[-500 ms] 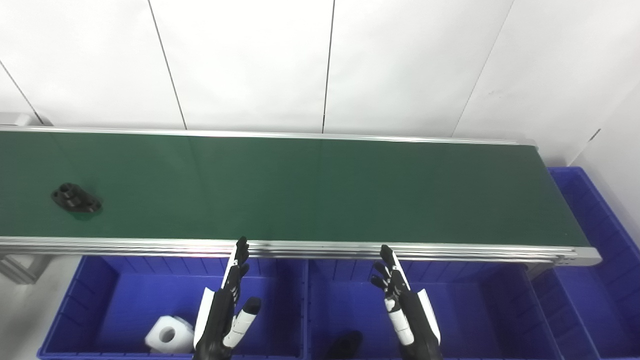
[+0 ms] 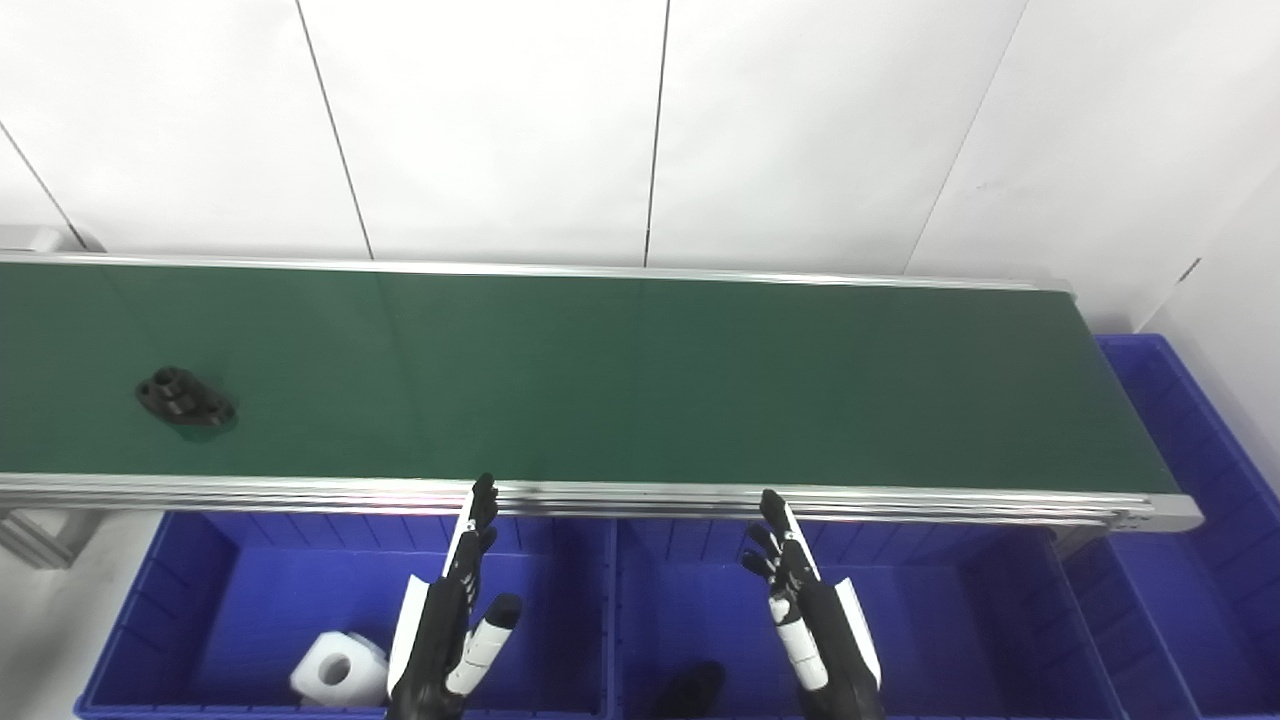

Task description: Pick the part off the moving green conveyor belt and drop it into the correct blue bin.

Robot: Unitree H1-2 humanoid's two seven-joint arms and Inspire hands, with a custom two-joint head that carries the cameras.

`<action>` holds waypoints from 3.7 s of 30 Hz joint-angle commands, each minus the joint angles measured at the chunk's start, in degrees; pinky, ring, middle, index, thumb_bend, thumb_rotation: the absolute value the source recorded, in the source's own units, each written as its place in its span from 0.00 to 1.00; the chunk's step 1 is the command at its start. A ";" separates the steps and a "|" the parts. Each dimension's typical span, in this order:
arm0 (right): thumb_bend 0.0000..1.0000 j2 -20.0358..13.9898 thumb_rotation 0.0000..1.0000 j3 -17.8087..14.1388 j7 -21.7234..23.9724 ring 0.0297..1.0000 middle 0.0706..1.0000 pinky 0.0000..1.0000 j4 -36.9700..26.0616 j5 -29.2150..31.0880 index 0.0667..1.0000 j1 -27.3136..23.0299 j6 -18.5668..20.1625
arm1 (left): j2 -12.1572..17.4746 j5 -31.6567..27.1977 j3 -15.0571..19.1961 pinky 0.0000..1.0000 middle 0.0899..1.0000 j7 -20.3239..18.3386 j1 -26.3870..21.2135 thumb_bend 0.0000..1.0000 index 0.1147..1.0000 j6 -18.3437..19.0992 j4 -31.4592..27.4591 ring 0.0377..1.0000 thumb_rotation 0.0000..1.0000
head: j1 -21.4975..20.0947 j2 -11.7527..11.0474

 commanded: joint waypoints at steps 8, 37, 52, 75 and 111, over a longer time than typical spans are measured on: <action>1.00 0.64 0.97 0.25 0.09 0.96 1.00 0.90 -1.83 0.22 1.00 -0.80 -0.93 | -0.08 -0.35 -0.07 0.97 1.00 -0.44 -0.42 0.80 1.00 -0.85 -1.88 0.99 0.97 | 0.01 0.05; 1.00 -0.09 0.95 -0.24 1.03 0.98 1.00 0.91 2.78 2.18 1.00 -0.83 -4.56 | -0.08 -0.42 -1.11 0.97 1.00 0.78 -0.93 0.79 1.00 -3.12 2.64 0.99 0.95 | 4.27 -6.49; 1.00 -2.81 0.97 -1.35 2.98 1.00 1.00 1.00 9.58 4.11 1.00 -2.43 -10.50 | -0.48 -1.93 -5.31 0.93 1.00 6.91 -3.15 0.86 1.00 -3.20 8.65 0.97 0.88 | 12.07 -11.61; 1.00 -4.27 0.98 -3.09 4.77 1.00 1.00 1.00 15.05 6.70 1.00 -4.06 -12.93 | 0.73 -0.16 -11.40 0.86 1.00 14.39 -6.56 0.85 1.00 -3.20 14.29 0.93 0.83 | 18.21 -16.98; 0.91 -0.96 0.41 -2.78 -7.87 0.79 0.88 0.63 -16.83 -31.87 0.90 -10.53 4.31 | 2.95 -3.10 -9.80 0.88 0.99 11.31 -6.03 0.84 1.00 -3.20 11.54 0.95 0.85 | 11.24 -11.42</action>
